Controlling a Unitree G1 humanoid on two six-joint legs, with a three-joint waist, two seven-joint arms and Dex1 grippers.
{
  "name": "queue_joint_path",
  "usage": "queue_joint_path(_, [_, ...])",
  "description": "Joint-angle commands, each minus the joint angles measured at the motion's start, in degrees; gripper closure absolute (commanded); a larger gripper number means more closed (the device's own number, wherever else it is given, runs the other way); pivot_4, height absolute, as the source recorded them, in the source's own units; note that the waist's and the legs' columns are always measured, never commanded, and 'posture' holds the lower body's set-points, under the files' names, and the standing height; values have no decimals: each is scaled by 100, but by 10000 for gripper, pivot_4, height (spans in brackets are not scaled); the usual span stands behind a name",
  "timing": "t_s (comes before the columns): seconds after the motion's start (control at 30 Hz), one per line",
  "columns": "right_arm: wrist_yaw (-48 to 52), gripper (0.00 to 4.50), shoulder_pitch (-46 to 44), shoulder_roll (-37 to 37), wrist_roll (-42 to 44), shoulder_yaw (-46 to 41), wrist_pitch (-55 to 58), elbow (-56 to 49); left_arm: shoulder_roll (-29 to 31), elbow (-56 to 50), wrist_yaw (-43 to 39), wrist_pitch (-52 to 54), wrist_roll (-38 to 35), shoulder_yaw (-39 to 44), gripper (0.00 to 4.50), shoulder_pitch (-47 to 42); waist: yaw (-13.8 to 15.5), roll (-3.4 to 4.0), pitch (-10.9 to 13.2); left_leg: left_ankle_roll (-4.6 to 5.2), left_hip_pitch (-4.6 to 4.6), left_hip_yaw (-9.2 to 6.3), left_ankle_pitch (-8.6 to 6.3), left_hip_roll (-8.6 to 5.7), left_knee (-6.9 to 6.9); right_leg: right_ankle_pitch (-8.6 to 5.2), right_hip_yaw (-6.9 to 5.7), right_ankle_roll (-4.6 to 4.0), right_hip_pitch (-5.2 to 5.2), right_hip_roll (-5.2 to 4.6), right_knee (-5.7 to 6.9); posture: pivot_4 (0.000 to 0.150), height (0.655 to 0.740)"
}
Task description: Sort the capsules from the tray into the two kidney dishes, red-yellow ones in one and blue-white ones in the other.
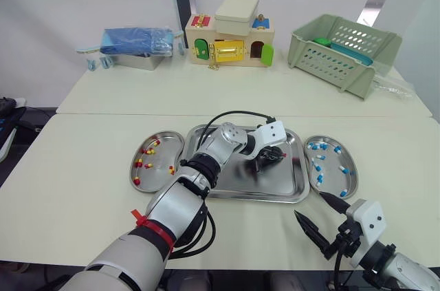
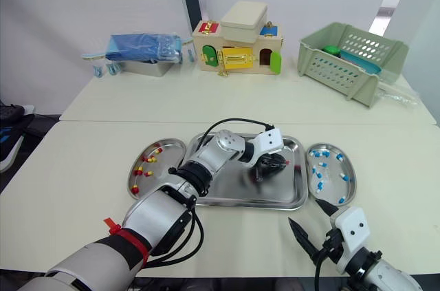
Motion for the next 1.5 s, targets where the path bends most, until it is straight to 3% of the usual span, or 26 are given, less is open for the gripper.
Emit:
queue_joint_path(0.03, [129, 0, 50, -80, 79, -13, -105, -217, 67, -312, -155, 75, -52, 119, 44671, 47, -4, 0, 0, 0, 0, 0, 0, 0, 0, 0, 0, 0, 0, 0, 0, 1500, 7400])
queue_joint_path(0.17, [460, 0, 143, -361, 365, -164, -8, -433, 328, -961, -284, 455, -205, 313, 44671, 108, -13, 0, 0, 0, -1, 0, 0, 0, 0, 0, 0, 0, -1, 0, 1, 1500, 7400])
queue_joint_path(0.43, [1415, 0, -182, -1279, 792, -270, 83, -327, 1753, -5029, -409, 3201, -862, 1055, 44671, 1541, -109, 10, -6, -16, 3, -3, 9, 5, -1, 0, 0, 0, 2, 1, 2, 1500, 7400])
queue_joint_path(0.63, [1850, 0, -794, -1527, 921, -157, 73, 86, 2986, -6902, -129, 4616, -1120, 1748, 44671, 2576, -60, 9, -5, -18, 5, -5, 11, 6, 3, 0, -1, -1, 8, 1, 0, 1500, 7400])
queue_joint_path(0.87, [2231, 0, -1336, -1590, 893, 73, 24, 542, 4222, -7925, 183, 5425, -1502, 2977, 44671, 3905, -70, 6, -4, -5, 5, -3, 3, 8, -3, 0, 1, -1, 5, 1, -3, 1500, 7400])
queue_joint_path(1.03, [2358, 0, -1520, -1603, 890, 125, 23, 702, 4457, -7899, 463, 5388, -1663, 3329, 44671, 4504, 13, 4, -5, 2, 5, -4, -1, 6, 0, 0, -1, -1, 7, -2, -1, 1500, 7400])
queue_joint_path(1.27, [2424, 0, -1648, -1585, 854, 186, 37, 819, 4382, -7731, 822, 5329, -1879, 3196, 44671, 4475, 56, 0, -3, 2, 4, -4, -1, 7, -1, 0, -2, -1, 5, -2, -2, 1500, 7400])
queue_joint_path(1.37, [2398, 0, -1666, -1576, 856, 187, 64, 801, 4370, -7669, 912, 5357, -1992, 3155, 37300, 4407, 52, 0, -3, 2, 5, -4, -1, 7, -2, 0, -3, -1, 4, -2, 0, 1500, 7400])
queue_joint_path(1.5, [2361, 0, -1621, -1576, 865, 162, 93, 750, 4429, -7615, 980, 5363, -2117, 3097, 24089, 4379, 44, 0, -3, 2, 4, -4, -1, 7, -2, 0, -2, -1, 3, -2, 0, 1500, 7400])
